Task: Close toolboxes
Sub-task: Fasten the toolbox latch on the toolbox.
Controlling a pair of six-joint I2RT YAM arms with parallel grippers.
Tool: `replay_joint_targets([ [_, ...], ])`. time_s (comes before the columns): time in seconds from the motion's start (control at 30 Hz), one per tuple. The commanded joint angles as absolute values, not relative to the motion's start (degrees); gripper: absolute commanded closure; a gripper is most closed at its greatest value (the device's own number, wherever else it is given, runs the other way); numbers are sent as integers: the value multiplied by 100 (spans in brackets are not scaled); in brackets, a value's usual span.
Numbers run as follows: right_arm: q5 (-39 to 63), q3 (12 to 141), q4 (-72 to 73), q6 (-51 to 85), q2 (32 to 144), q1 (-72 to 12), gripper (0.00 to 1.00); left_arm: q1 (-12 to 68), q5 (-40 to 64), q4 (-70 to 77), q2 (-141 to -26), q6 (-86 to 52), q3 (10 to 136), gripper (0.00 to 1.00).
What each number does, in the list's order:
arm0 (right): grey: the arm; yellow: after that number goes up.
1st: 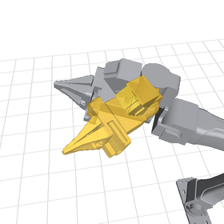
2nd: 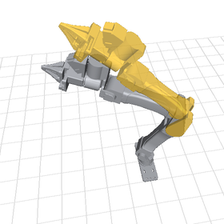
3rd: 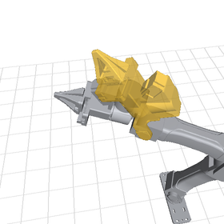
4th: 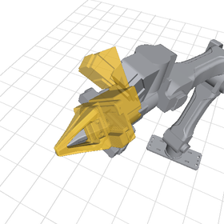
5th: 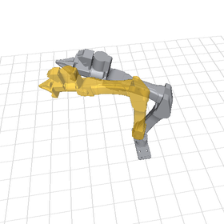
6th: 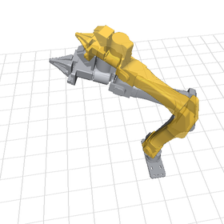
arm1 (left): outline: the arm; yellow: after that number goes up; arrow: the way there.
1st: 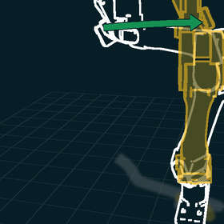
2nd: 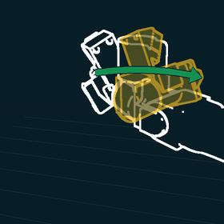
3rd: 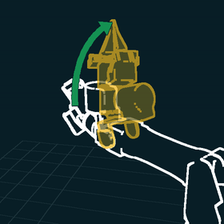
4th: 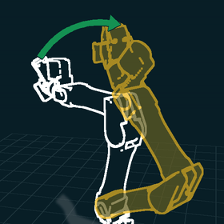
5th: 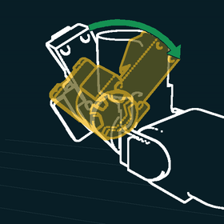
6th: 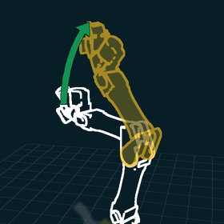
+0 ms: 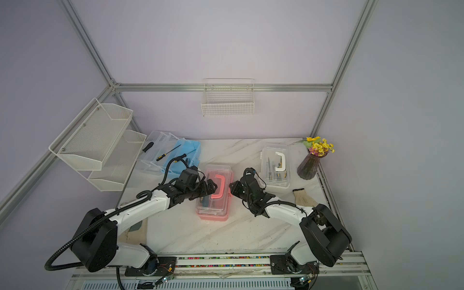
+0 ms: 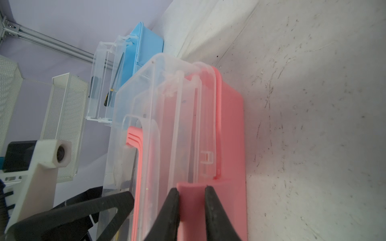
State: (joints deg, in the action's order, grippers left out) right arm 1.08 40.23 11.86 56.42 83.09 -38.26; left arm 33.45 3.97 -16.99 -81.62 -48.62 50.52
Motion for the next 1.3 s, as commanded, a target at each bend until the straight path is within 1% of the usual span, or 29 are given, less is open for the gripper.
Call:
replay_joint_targets([
  [0.0,861,3899,425,5727,8580,-4174,76,3547,791,-1810,-8169,-5388,4904,0],
  [0.17,723,4006,26,5591,8536,-4175,76,3589,851,-1851,-8216,-5396,4958,0],
  [0.4,738,3999,-124,5548,8504,-4175,76,3612,799,-1858,-8143,-5441,4993,0],
  [0.47,734,3999,-179,5529,8483,-4175,76,3612,791,-1863,-7946,-5440,4988,0],
  [0.63,673,4065,-356,5459,8429,-4175,76,3612,791,-1880,-7998,-5440,5005,0],
  [0.73,738,4005,-201,5476,8448,-4175,76,3639,795,-1864,-8023,-5440,5027,0],
  [0.87,901,3816,477,5599,8475,-4175,78,3707,827,-1863,-8041,-5433,5088,0],
  [0.9,912,3794,566,5599,8481,-4175,78,3717,849,-1864,-8238,-5423,5097,0],
  [1.0,1025,3704,905,5602,8482,-4170,78,3726,879,-1847,-8290,-5432,5089,0],
  [1.07,941,3694,861,5599,8383,-4175,78,3727,844,-1846,-8273,-5430,5069,0],
  [1.1,903,3675,836,5608,8301,-4160,77,3725,821,-1834,-8265,-5432,5056,0],
  [1.13,901,3650,813,5614,8192,-4122,75,3727,800,-1833,-8254,-5432,5037,0],
  [1.27,1081,3555,721,5596,7800,-3820,58,3726,761,-1836,-8252,-5440,5023,0],
])
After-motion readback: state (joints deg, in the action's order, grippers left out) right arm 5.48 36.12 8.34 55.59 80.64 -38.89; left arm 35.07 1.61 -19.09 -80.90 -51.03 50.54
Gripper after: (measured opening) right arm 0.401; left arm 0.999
